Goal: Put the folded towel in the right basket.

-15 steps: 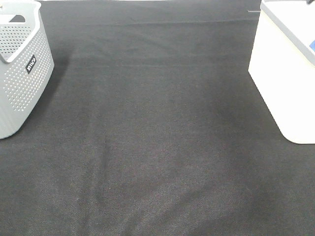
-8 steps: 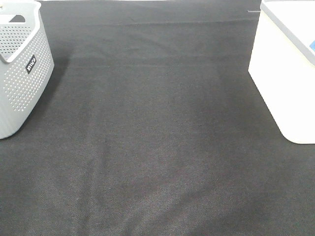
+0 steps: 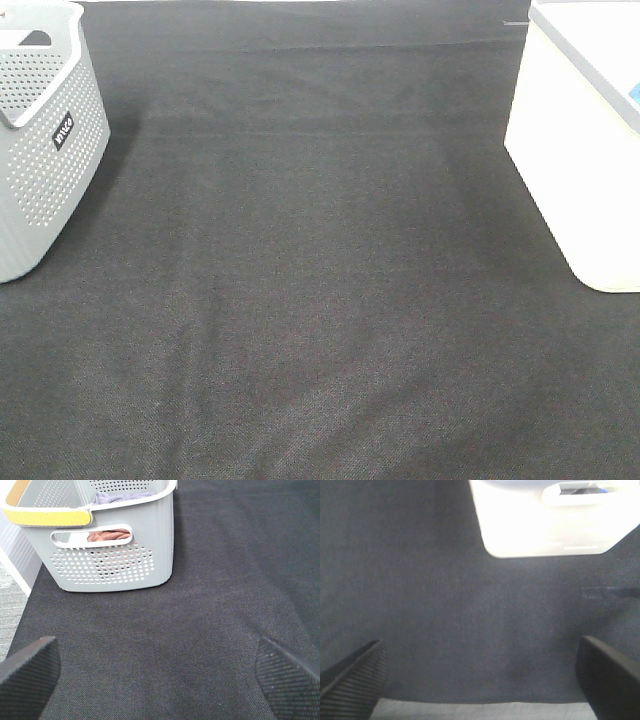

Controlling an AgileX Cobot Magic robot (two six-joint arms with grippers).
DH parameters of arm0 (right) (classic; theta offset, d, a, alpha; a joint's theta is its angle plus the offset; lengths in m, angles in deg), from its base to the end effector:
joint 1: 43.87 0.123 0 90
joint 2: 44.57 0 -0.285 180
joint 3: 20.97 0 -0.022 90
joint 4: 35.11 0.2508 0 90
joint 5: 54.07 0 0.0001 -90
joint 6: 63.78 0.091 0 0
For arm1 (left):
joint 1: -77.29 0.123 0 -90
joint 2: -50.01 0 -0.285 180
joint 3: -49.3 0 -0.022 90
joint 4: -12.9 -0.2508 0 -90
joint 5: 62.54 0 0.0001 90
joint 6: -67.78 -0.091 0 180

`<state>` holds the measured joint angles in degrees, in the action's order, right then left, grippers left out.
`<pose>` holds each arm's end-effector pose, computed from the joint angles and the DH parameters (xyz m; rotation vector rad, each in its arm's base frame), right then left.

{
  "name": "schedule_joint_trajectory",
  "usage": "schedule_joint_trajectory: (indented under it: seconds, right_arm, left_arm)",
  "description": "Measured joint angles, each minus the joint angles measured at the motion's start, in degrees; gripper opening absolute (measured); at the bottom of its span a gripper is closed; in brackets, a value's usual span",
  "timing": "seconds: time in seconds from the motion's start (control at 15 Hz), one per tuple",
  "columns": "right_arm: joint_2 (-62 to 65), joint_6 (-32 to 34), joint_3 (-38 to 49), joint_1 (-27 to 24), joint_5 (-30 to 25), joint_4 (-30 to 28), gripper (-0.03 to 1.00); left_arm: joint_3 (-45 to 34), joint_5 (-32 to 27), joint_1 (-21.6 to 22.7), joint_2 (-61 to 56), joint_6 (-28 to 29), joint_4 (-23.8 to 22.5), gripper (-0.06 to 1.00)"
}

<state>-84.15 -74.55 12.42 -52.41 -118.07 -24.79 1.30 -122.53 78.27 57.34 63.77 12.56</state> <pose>0.0767 0.0033 0.3338 -0.0281 2.3714 0.0694 -0.0067 0.0004 0.2811 0.0529 2.0126 0.0625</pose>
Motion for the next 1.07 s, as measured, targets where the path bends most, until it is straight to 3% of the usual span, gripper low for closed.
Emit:
schedule_joint_trajectory:
  seconds: [0.2,0.33,0.53,0.87,1.07]
  right_arm:
    - [14.78,-0.92,8.02,0.29,1.89,0.06,0.98]
    - [21.31,-0.69,12.43,3.67,1.66,-0.06,0.98]
    - [27.22,0.74,14.50,7.51,0.23,-1.26,0.98]
    - [31.91,7.68,17.70,7.85,0.46,-9.28,0.98]
    - [31.91,8.37,17.70,7.85,0.57,-9.63,0.98]
  left_arm:
    - [0.00,0.00,0.00,0.00,0.00,0.00,0.99]
    - [0.00,0.00,0.00,0.00,0.00,0.00,0.99]
    - [0.00,0.00,0.00,0.00,0.00,0.00,0.99]
    - [0.00,0.00,0.00,0.00,0.00,0.00,0.99]
    - [0.00,0.00,0.00,0.00,0.00,0.00,0.99]
